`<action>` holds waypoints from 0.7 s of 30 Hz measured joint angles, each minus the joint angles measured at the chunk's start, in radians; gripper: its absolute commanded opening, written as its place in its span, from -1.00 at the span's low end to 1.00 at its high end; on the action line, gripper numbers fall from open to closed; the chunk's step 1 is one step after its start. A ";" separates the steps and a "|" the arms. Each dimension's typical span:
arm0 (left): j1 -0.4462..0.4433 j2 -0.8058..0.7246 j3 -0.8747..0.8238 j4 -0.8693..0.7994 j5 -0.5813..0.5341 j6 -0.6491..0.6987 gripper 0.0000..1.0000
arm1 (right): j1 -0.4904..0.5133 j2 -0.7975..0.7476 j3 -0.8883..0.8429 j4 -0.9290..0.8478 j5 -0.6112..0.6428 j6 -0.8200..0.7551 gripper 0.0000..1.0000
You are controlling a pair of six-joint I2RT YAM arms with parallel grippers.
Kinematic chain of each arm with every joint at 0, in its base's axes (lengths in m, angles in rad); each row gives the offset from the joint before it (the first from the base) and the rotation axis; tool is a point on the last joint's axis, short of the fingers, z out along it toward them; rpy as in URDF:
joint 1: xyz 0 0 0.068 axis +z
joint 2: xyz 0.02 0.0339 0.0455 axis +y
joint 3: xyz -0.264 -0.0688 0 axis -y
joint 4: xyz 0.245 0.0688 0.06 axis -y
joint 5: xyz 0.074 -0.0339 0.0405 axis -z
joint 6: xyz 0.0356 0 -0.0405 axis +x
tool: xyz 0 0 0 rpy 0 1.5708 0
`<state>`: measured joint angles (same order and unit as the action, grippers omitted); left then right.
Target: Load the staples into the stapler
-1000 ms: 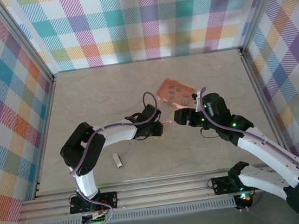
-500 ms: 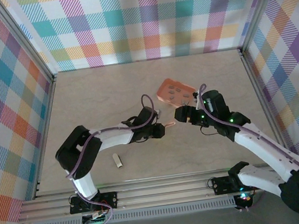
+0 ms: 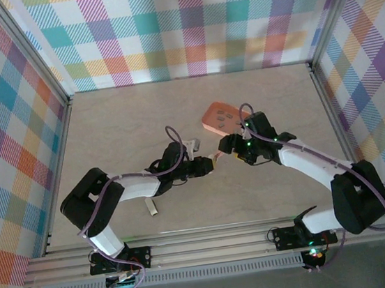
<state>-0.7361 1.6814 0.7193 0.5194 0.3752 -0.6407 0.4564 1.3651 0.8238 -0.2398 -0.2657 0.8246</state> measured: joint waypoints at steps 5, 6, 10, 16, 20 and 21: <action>0.000 -0.021 -0.004 0.040 0.015 -0.025 -0.61 | 0.000 0.042 0.005 0.050 -0.018 0.008 0.31; 0.000 -0.022 -0.005 0.040 0.017 -0.026 -0.61 | 0.000 0.050 0.006 0.064 -0.025 0.010 0.26; 0.000 -0.024 -0.005 0.037 0.021 -0.026 -0.61 | 0.000 0.085 0.016 0.109 -0.053 0.024 -0.06; 0.000 -0.034 -0.009 0.034 0.022 -0.026 -0.61 | 0.000 0.087 0.017 0.158 -0.088 0.030 -0.43; 0.000 -0.036 -0.009 0.034 0.020 -0.026 -0.55 | 0.000 0.087 0.018 0.173 -0.100 0.028 -0.58; 0.000 -0.037 -0.009 0.033 0.020 -0.026 -0.44 | 0.002 0.087 0.018 0.172 -0.100 0.026 -0.59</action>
<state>-0.7361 1.6444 0.7101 0.5522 0.3950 -0.6662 0.4580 1.4521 0.8413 -0.0673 -0.3656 0.8501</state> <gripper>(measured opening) 0.210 0.232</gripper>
